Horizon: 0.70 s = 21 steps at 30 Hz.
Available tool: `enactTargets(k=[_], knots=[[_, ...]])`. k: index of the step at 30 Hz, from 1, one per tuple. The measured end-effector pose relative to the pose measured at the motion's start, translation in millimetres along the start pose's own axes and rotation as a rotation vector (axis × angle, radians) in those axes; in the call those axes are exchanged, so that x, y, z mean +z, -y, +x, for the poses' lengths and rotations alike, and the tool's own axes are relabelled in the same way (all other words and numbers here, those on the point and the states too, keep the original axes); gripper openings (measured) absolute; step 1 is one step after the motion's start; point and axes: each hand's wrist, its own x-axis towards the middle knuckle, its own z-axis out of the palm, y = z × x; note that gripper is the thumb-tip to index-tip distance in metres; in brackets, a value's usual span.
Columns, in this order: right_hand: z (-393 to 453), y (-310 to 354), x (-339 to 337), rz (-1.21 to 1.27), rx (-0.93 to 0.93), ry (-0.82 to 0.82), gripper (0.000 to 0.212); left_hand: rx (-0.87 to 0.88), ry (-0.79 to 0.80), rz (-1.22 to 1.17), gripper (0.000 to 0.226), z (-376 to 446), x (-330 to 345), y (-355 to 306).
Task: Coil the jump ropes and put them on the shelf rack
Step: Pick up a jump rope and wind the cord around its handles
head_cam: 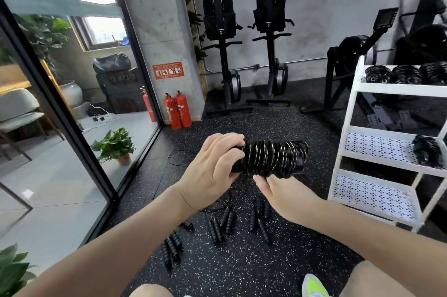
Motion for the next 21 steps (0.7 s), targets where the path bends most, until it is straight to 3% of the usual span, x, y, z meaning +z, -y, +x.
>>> enactTargets(k=[4,8,11,13,15,21], knots=[[0,25,7,0.088,0.073,-0.08,0.038,-0.041,-0.01,0.009,0.042,-1,4,-5],[-8,53,-3,0.065,0.204,0.128,0.032,-0.08,0.038,0.025,0.049,-8,8,-3],[-18,78,-21,0.06,0.2,0.187,0.017,-0.14,0.099,0.048,0.06,-9,12,-4],[-21,92,-41,0.057,0.172,0.155,0.007,-0.192,0.166,0.054,0.068,-8,15,-8],[-21,99,-59,0.033,0.153,0.106,0.011,-0.245,0.218,0.058,0.069,-7,16,-11],[-13,77,-97,0.021,0.059,-0.066,0.038,-0.215,0.289,-0.016,0.039,-15,8,-7]])
